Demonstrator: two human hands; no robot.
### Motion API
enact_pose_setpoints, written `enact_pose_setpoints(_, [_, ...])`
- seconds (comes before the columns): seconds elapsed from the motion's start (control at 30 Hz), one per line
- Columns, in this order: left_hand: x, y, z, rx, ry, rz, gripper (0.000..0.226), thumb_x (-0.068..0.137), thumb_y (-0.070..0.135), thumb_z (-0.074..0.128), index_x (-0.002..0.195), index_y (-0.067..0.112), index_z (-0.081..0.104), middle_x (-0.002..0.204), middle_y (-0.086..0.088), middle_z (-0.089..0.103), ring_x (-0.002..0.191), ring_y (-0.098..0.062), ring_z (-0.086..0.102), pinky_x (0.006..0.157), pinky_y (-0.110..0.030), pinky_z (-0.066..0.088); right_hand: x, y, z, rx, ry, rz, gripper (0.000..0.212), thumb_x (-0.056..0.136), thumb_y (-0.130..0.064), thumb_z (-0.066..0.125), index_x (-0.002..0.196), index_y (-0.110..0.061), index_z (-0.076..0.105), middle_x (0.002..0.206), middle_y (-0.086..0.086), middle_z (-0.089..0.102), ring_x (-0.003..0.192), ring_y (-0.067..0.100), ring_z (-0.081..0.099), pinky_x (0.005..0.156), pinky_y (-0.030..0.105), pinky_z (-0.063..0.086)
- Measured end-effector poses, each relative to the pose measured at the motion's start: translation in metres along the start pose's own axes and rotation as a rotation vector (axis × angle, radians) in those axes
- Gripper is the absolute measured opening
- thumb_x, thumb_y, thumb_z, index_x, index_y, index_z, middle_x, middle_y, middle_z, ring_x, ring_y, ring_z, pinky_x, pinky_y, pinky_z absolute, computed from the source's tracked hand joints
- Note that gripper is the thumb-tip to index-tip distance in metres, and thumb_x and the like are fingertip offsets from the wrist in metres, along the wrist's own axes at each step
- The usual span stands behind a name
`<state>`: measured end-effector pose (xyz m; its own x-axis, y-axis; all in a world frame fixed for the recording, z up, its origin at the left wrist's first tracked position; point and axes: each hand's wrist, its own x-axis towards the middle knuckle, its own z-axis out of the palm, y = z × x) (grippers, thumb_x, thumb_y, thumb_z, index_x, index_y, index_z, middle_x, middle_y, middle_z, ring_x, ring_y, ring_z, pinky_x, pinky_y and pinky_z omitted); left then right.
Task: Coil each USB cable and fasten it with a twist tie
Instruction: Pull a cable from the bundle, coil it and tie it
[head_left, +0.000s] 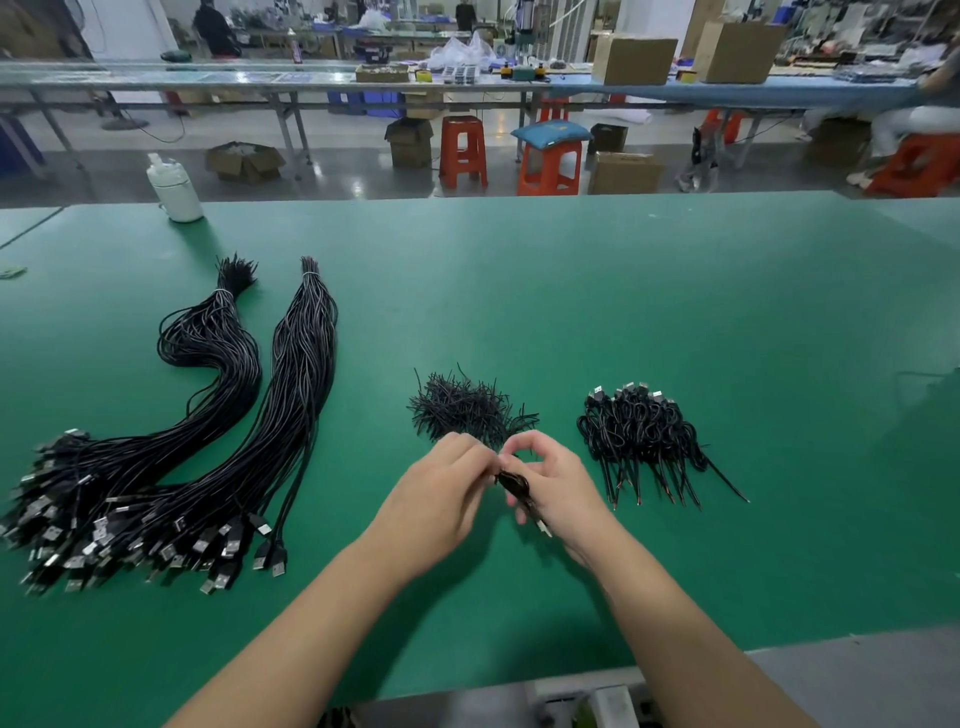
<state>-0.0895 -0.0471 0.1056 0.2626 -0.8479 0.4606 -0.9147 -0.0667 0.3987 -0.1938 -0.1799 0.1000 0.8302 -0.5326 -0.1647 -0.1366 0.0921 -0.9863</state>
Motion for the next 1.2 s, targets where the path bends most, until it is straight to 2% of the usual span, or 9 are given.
enact_pose_setpoints(0.2, [0.003, -0.005, 0.002, -0.32, 0.062, -0.506, 0.017, 0.092, 0.014, 0.064, 0.08, 0.024, 0.057, 0.069, 0.01, 0.06, 0.063, -0.003, 0.049, 0.06, -0.014, 0.038, -0.008, -0.005, -0.006, -0.063, -0.189, -0.065, 0.03, 0.094, 0.008, 0.055, 0.119, -0.006, 0.066, 0.085, 0.001, 0.069, 0.073, 0.012, 0.062, 0.069, 0.018, 0.051])
enact_pose_setpoints(0.3, [0.005, -0.006, 0.004, -0.488, -0.018, -0.624, 0.017, 0.092, 0.012, 0.064, 0.079, 0.022, 0.06, 0.066, 0.002, 0.057, 0.059, -0.009, 0.044, 0.057, -0.02, 0.038, -0.005, -0.005, -0.009, -0.281, -0.097, -0.136, 0.015, 0.091, -0.003, 0.067, 0.103, -0.009, 0.073, 0.091, 0.0, 0.061, 0.066, 0.002, 0.057, 0.063, 0.021, 0.051])
enact_pose_setpoints(0.43, [0.004, 0.0, 0.006, -0.252, -0.022, -0.511, 0.023, 0.093, 0.015, 0.061, 0.077, 0.028, 0.051, 0.069, 0.012, 0.054, 0.062, 0.0, 0.046, 0.06, -0.014, 0.035, -0.002, 0.0, -0.003, -0.309, -0.021, -0.08, 0.011, 0.098, -0.024, 0.062, 0.096, -0.019, 0.072, 0.067, 0.002, 0.059, 0.045, 0.014, 0.048, 0.053, 0.029, 0.042])
enact_pose_setpoints(0.53, [0.002, 0.004, 0.007, -0.122, -0.039, -0.28, 0.016, 0.095, 0.01, 0.056, 0.083, 0.02, 0.051, 0.082, 0.01, 0.051, 0.076, -0.007, 0.045, 0.07, -0.024, 0.036, 0.0, 0.001, 0.001, -0.148, 0.034, 0.034, 0.02, 0.1, -0.022, 0.059, 0.119, -0.017, 0.06, 0.072, 0.015, 0.068, 0.05, 0.015, 0.051, 0.046, 0.024, 0.041])
enact_pose_setpoints(0.63, [-0.002, 0.003, 0.009, -0.077, -0.063, -0.156, 0.009, 0.096, 0.008, 0.053, 0.088, 0.012, 0.053, 0.087, 0.005, 0.05, 0.082, -0.013, 0.045, 0.077, -0.024, 0.039, -0.003, 0.002, 0.002, -0.033, -0.009, 0.049, 0.011, 0.101, -0.016, 0.056, 0.111, -0.012, 0.054, 0.067, 0.007, 0.07, 0.052, 0.011, 0.06, 0.042, 0.022, 0.041])
enact_pose_setpoints(0.73, [-0.003, 0.004, 0.009, -0.156, -0.014, -0.218, 0.014, 0.094, 0.007, 0.057, 0.086, 0.018, 0.052, 0.082, 0.009, 0.051, 0.076, -0.004, 0.045, 0.075, -0.014, 0.035, -0.005, 0.001, -0.001, 0.054, -0.066, 0.054, 0.011, 0.102, -0.009, 0.052, 0.108, -0.004, 0.059, 0.071, 0.008, 0.069, 0.056, 0.01, 0.062, 0.05, 0.024, 0.051])
enact_pose_setpoints(0.9, [0.006, -0.003, 0.007, -0.359, 0.048, -0.578, 0.018, 0.092, 0.012, 0.062, 0.08, 0.023, 0.056, 0.073, 0.004, 0.064, 0.066, -0.012, 0.05, 0.066, -0.026, 0.042, -0.008, -0.003, -0.01, 0.113, -0.263, 0.021, 0.029, 0.096, 0.007, 0.054, 0.121, -0.004, 0.063, 0.093, 0.008, 0.071, 0.077, 0.017, 0.066, 0.076, 0.029, 0.059])
enact_pose_setpoints(1.07, [0.005, 0.001, 0.006, -0.312, 0.0, -0.482, 0.02, 0.093, 0.012, 0.06, 0.081, 0.025, 0.052, 0.072, 0.005, 0.059, 0.066, -0.012, 0.049, 0.065, -0.024, 0.041, -0.003, -0.002, -0.01, -0.196, -0.044, -0.068, 0.012, 0.095, -0.016, 0.065, 0.098, -0.007, 0.072, 0.073, 0.004, 0.057, 0.053, 0.012, 0.05, 0.059, 0.03, 0.041])
enact_pose_setpoints(1.2, [0.006, 0.001, 0.011, -0.234, 0.019, -0.411, 0.021, 0.094, 0.01, 0.058, 0.081, 0.023, 0.048, 0.073, 0.008, 0.054, 0.068, -0.006, 0.046, 0.062, -0.016, 0.036, 0.0, 0.001, -0.004, -0.181, -0.015, -0.012, 0.017, 0.099, -0.028, 0.059, 0.089, -0.019, 0.07, 0.057, -0.003, 0.059, 0.041, 0.012, 0.044, 0.049, 0.025, 0.041])
